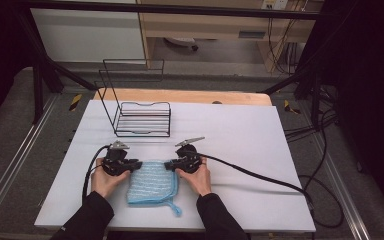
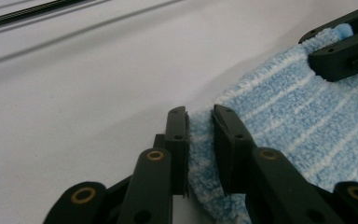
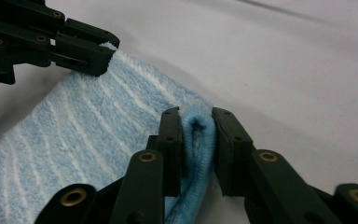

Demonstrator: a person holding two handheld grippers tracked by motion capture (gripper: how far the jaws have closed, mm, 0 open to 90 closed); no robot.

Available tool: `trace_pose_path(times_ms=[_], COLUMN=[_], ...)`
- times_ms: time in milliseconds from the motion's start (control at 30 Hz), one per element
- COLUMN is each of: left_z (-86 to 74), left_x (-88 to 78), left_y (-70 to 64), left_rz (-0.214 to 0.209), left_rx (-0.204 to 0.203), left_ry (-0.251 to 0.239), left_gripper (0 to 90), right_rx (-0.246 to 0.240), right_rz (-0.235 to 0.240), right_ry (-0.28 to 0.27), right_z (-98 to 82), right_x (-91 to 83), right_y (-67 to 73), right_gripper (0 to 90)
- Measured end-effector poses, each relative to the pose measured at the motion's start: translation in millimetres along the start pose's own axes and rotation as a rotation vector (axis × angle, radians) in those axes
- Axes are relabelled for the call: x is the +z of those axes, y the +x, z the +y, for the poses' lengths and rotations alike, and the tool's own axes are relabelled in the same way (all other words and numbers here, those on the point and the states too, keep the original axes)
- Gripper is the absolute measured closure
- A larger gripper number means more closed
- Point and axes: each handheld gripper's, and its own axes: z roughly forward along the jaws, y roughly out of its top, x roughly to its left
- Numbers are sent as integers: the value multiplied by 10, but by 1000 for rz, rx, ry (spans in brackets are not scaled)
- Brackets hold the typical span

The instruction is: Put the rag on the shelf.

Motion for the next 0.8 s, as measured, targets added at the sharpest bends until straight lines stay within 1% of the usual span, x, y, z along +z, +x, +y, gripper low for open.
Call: trace_pose_path(times_ms=[100,200,233,333,567,667,800], left_z=[1,1,2,3,4,13,40], left_x=[-14,-29,-36,-59,-166,-223,-323], left_y=[19,32,40,53,43,25,2], left_rz=[-16,-31,-34,-46,-59,-59,-66], left_rx=[-15,-22,-20,-36,-27,-9,0], left_ry=[-2,-6,-7,-14,-60,-77,-108], left_gripper=[791,809,814,822,826,826,829], right_rx=[21,39,41,52,48,43,38], right_rz=[9,20,22,26,35,40,47], right_ry=[8,18,20,19,-3,-12,-36], right_z=[15,32,38,47,65,73,82], right_x=[-8,-19,-23,-36,-103,-133,-184], right_y=[-7,-18,-21,-21,10,24,57], right_gripper=[779,792,795,799,803,805,806])
